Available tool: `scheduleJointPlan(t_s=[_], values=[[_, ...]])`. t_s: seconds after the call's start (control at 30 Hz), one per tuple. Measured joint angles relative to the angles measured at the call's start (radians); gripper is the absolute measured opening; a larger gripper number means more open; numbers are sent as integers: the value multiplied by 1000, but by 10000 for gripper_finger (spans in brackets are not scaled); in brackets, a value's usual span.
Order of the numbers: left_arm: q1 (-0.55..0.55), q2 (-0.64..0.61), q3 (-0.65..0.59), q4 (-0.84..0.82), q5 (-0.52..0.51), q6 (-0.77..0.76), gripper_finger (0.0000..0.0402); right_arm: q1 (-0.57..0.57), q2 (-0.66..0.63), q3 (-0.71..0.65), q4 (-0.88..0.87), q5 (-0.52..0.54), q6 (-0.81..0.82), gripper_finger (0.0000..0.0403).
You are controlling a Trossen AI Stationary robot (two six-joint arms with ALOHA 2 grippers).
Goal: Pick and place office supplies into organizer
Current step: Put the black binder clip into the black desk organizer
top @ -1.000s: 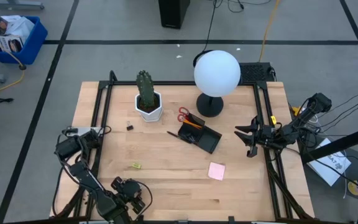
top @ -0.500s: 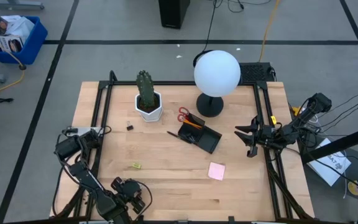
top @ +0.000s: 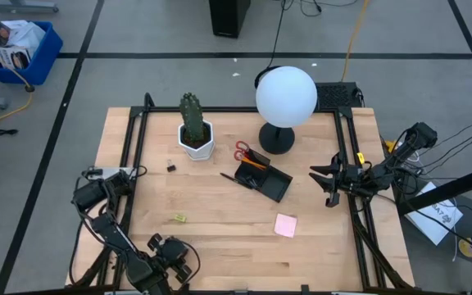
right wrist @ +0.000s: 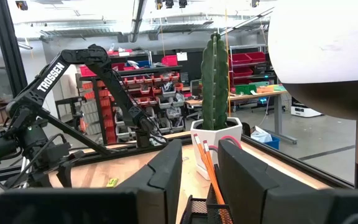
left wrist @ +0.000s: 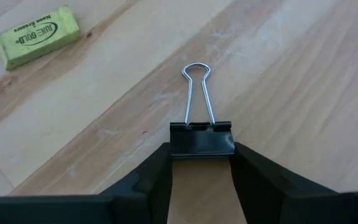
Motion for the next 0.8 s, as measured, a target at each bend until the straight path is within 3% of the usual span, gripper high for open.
scheduleJointPlan(t_s=[0.17,0.37,0.8], values=[[16,2,-1,2,-30,-41,167,0,0,0,0,0,0,100],[56,7,-4,11,-128,-30,148,0,0,0,0,0,0,100],[283,4,-2,16,-145,220,162,0,0,0,0,0,0,100]])
